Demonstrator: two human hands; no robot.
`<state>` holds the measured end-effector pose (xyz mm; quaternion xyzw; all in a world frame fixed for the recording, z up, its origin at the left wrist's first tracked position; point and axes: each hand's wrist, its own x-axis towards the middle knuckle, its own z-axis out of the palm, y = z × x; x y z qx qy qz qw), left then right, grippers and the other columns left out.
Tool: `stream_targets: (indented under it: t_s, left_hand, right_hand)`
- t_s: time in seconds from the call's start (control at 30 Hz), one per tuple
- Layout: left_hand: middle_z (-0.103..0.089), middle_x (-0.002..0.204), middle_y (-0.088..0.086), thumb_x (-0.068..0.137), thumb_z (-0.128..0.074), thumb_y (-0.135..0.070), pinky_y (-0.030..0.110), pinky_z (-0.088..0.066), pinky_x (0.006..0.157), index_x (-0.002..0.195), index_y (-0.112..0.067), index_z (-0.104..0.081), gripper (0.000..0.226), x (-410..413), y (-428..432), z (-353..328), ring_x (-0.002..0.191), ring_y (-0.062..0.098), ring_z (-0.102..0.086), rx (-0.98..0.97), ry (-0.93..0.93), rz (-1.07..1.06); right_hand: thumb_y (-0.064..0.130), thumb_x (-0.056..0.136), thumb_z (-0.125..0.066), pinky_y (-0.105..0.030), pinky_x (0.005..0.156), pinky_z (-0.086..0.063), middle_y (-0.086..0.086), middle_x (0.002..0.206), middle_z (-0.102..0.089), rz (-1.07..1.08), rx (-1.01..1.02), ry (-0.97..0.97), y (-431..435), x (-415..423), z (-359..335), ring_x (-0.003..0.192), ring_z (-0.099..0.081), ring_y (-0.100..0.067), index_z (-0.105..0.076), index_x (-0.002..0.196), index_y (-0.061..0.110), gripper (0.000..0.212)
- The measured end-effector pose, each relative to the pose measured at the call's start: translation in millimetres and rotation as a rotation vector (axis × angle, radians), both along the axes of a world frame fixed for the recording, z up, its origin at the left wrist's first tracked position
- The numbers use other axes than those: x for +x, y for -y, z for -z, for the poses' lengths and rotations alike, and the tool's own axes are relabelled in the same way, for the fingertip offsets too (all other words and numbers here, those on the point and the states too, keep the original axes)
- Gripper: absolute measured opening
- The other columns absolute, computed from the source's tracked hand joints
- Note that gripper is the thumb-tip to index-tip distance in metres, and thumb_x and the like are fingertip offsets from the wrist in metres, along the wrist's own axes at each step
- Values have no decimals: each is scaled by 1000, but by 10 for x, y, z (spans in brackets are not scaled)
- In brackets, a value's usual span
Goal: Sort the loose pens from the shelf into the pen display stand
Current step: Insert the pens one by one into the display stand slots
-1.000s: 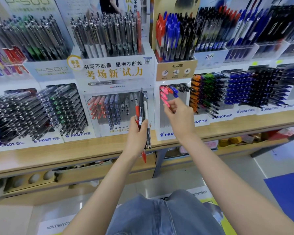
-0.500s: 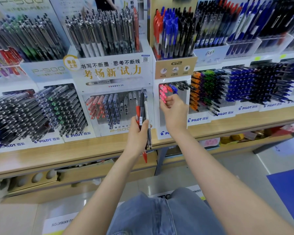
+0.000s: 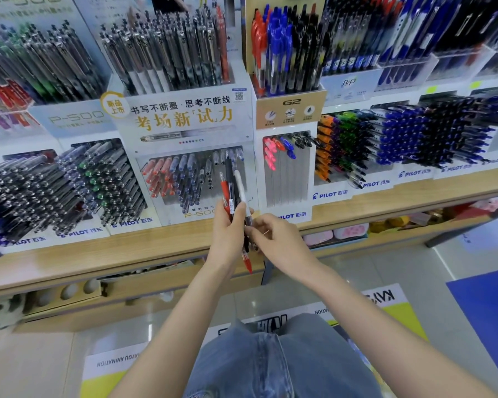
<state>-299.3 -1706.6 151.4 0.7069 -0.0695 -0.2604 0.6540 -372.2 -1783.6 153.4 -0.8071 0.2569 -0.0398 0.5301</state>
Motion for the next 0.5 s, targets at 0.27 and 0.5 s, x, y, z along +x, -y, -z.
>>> stream_targets:
  t_s: [0.27, 0.5]
  left_hand:
    - [-64, 83, 3, 99, -43, -29, 50, -49, 76, 107, -14, -61, 25, 27, -15, -203, 81, 25, -58, -14, -95, -50]
    - [-66, 104, 24, 96, -49, -25, 51, -54, 80, 102, -12, -66, 21, -36, 170, -187, 92, 37, -66, -14, -279, -181]
  right_hand:
    - [23, 86, -64, -23, 46, -46, 2, 70, -58, 61, 140, 89, 66, -100, -172, 50, -50, -3, -60, 81, 21, 7]
    - [17, 77, -74, -12, 60, -45, 11, 76, -63, 125, -39, 236, 211, -139, -203, 66, -55, -3, -66, 86, 22, 12]
